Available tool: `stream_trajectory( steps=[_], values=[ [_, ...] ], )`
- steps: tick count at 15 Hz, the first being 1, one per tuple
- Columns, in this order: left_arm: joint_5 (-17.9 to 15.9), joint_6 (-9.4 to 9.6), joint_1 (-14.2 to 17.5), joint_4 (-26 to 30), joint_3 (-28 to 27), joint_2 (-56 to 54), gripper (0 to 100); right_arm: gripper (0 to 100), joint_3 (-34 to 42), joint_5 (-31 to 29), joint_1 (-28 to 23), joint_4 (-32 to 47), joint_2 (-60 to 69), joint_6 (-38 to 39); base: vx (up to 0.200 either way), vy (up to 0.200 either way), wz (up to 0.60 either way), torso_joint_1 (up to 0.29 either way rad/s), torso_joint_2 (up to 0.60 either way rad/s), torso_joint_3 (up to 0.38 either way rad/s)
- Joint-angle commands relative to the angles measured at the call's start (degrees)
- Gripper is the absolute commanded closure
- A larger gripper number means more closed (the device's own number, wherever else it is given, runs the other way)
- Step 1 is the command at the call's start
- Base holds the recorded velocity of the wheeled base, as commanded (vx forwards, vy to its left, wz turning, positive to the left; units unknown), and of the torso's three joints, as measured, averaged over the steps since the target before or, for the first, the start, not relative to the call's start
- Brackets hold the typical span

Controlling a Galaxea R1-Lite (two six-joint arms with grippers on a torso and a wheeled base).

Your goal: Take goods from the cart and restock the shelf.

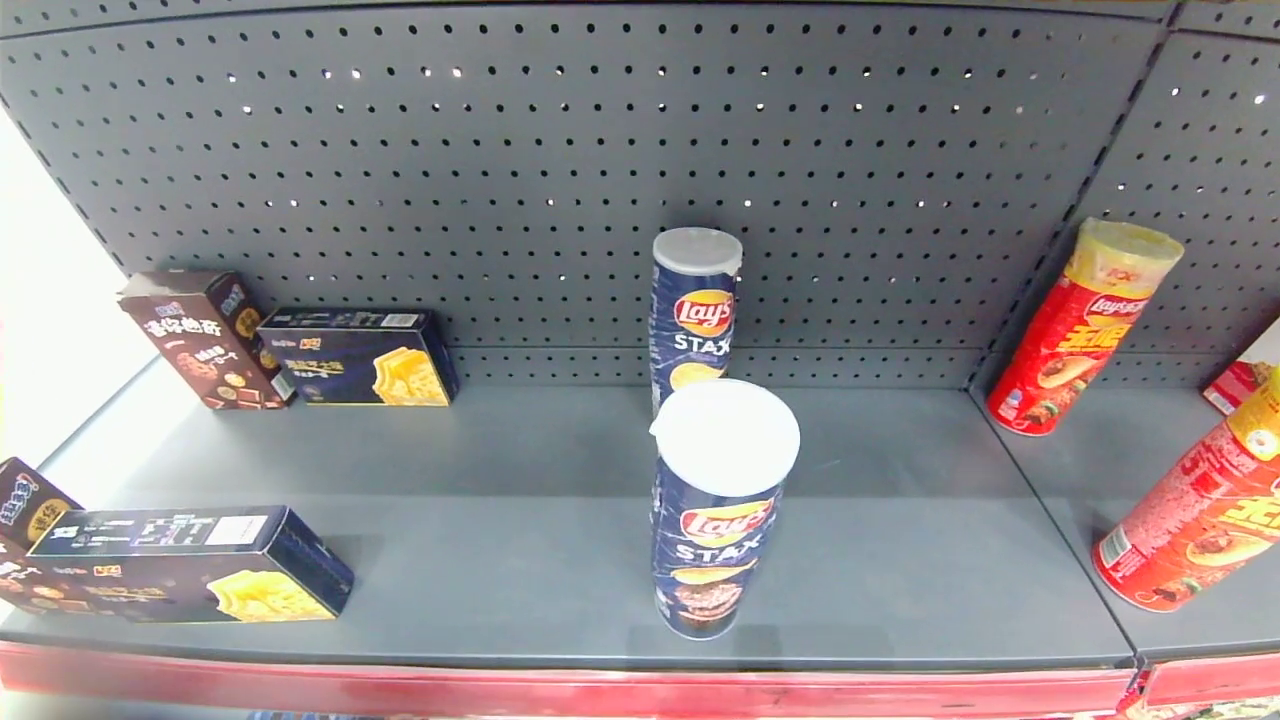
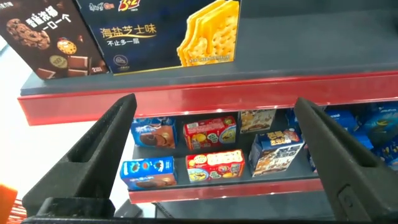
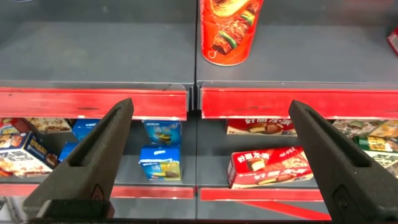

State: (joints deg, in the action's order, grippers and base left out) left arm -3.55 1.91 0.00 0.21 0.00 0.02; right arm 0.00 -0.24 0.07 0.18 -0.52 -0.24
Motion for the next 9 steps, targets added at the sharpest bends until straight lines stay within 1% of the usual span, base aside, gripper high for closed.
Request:
stream_trajectory(
  steps=[1,2,3,9],
  values=[
    [-0.1,0.2,0.0,0.0,0.0,0.0,0,0,0.0,0.0,0.0,0.0,-0.1,0.0,0.0,0.0,0.0,0.0,0.0,0.0],
    [0.0,-0.16,0.0,0.0,0.0,0.0,0,0,0.0,0.0,0.0,0.0,-0.1,0.0,-0.2,0.0,0.0,-0.002,0.0,0.002],
    [0.3,-0.42,0.0,0.0,0.0,0.0,0,0,0.0,0.0,0.0,-0.1,-0.1,0.0,0.0,0.0,0.0,0.0,0.0,0.0],
    [0.3,-0.33,0.0,0.0,0.0,0.0,0,0,0.0,0.0,0.0,-0.1,-0.1,0.0,0.0,0.0,0.0,0.0,0.0,0.0]
  ],
)
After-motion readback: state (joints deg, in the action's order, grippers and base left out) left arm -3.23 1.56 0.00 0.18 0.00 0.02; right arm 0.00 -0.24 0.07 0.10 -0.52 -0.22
